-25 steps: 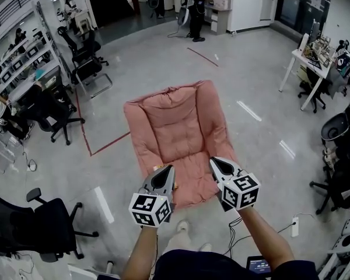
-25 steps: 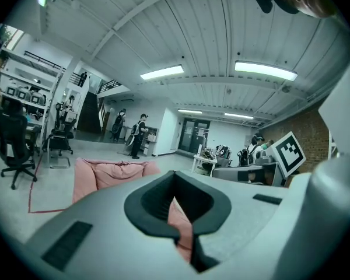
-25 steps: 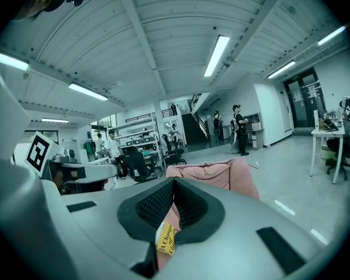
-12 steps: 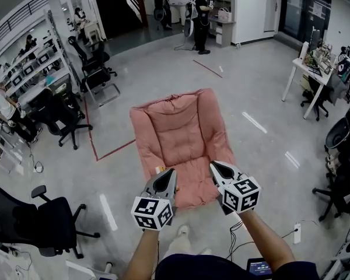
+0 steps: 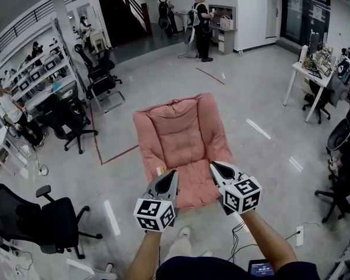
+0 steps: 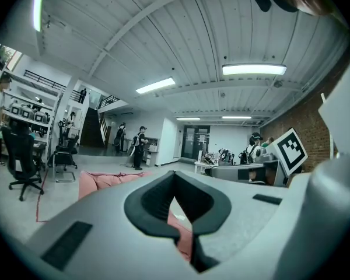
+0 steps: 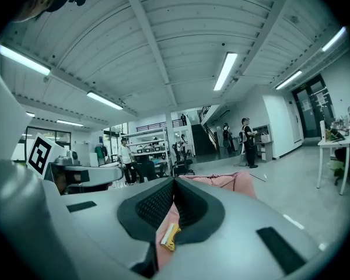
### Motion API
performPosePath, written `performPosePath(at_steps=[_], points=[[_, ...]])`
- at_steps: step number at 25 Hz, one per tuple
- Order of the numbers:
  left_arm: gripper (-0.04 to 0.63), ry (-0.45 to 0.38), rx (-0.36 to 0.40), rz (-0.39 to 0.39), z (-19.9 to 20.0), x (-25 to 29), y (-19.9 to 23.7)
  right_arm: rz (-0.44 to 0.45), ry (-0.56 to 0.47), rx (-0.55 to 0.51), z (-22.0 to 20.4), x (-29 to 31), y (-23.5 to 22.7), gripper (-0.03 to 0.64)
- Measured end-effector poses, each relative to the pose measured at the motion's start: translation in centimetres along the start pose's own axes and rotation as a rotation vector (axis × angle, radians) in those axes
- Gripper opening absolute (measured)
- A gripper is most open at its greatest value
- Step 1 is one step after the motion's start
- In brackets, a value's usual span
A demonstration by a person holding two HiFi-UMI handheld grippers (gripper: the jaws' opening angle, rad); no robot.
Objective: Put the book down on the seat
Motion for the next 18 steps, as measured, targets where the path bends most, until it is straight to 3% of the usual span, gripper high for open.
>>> performPosePath(at_steps=[18], points=[[0.005, -0.061, 0.054, -0.005, 2.4, -1.2, -3.6, 0.025, -0.033, -0.042, 1.4, -3.5, 0.9, 0.020]])
Point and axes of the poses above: the fingertips, and each gripper's own axes: x forward along the fingers, y to its left, z out of its top, the point moved 9 cm from there along -x, backward along the fingers, and after that the axes turned 8 degrees about x, right-handed, at the moved point
